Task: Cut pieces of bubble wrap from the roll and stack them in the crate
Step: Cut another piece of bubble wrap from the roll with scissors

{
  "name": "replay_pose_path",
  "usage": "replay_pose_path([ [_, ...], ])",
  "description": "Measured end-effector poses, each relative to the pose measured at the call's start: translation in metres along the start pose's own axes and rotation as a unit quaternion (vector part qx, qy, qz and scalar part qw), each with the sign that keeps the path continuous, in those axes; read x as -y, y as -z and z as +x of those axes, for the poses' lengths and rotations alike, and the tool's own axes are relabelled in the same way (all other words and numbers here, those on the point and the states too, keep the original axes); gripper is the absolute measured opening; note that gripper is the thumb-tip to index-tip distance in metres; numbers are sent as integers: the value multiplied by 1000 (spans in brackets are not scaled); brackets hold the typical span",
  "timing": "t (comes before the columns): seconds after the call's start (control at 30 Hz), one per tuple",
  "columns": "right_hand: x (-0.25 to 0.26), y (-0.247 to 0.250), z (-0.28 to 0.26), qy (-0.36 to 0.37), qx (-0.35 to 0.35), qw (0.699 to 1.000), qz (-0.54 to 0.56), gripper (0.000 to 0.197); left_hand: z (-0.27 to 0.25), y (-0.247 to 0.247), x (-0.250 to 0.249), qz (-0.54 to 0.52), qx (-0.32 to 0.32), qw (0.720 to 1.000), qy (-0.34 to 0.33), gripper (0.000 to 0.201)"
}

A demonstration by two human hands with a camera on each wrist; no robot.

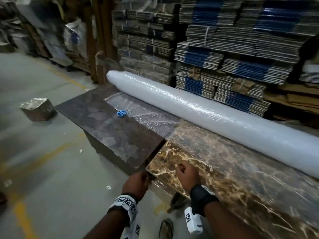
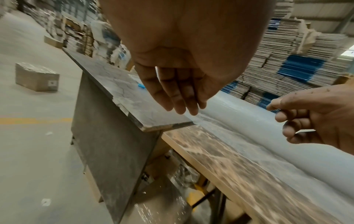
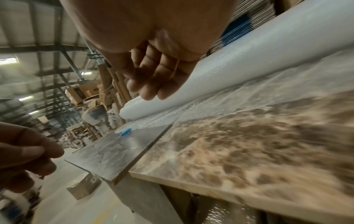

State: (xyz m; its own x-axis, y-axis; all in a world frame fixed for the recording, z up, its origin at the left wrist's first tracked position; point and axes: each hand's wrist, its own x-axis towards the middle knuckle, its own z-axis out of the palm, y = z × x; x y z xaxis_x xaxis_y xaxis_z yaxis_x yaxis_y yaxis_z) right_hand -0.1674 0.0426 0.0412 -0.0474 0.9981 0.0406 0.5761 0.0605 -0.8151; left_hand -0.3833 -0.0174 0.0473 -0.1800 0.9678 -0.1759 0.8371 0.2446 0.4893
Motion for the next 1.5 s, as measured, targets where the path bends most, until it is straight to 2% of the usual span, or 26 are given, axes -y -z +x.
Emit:
replay_pose_path([
  [0.1,8,-26,50,12,-17,1000,2,15,47,14,15,11,-6,1000,27,21],
  [0.3,26,-62,171,14,6,1000,-3,8,161,53,36,30,-9,998,57,23],
  [0.43,15,-76,224,2,11,999,-31,8,218,67,45,26,3,998,62,22],
  [0.53,-5,-89,259,-38,34,998,-34,1,271,79,55,54,28,996,69,31],
  [0.67,-34,-96,289,-70,130,988,-37,26,349,94,74,105,106,986,79,45],
  [0.73,-44,-94,296,-91,148,984,-45,31,391,102,82,121,120,982,76,49],
  [0.83,-63,-93,303,-116,147,980,-70,34,448,108,98,139,92,982,83,57],
  [0.93,-80,-97,302,-133,145,975,-98,31,487,105,110,149,49,984,85,52],
  [1.03,-80,-101,297,-130,122,975,-135,28,507,99,120,132,45,985,99,58],
  [1.17,-81,-103,292,-118,115,976,-144,26,518,88,136,171,52,979,94,64],
  [1.37,-77,-101,276,-98,93,984,-120,22,488,76,147,170,61,982,62,33],
  [1.43,-80,-96,265,-129,82,983,-99,26,462,71,141,144,70,986,46,26],
  [1.5,-84,-85,252,-161,50,981,-101,21,432,63,134,113,73,991,14,16],
])
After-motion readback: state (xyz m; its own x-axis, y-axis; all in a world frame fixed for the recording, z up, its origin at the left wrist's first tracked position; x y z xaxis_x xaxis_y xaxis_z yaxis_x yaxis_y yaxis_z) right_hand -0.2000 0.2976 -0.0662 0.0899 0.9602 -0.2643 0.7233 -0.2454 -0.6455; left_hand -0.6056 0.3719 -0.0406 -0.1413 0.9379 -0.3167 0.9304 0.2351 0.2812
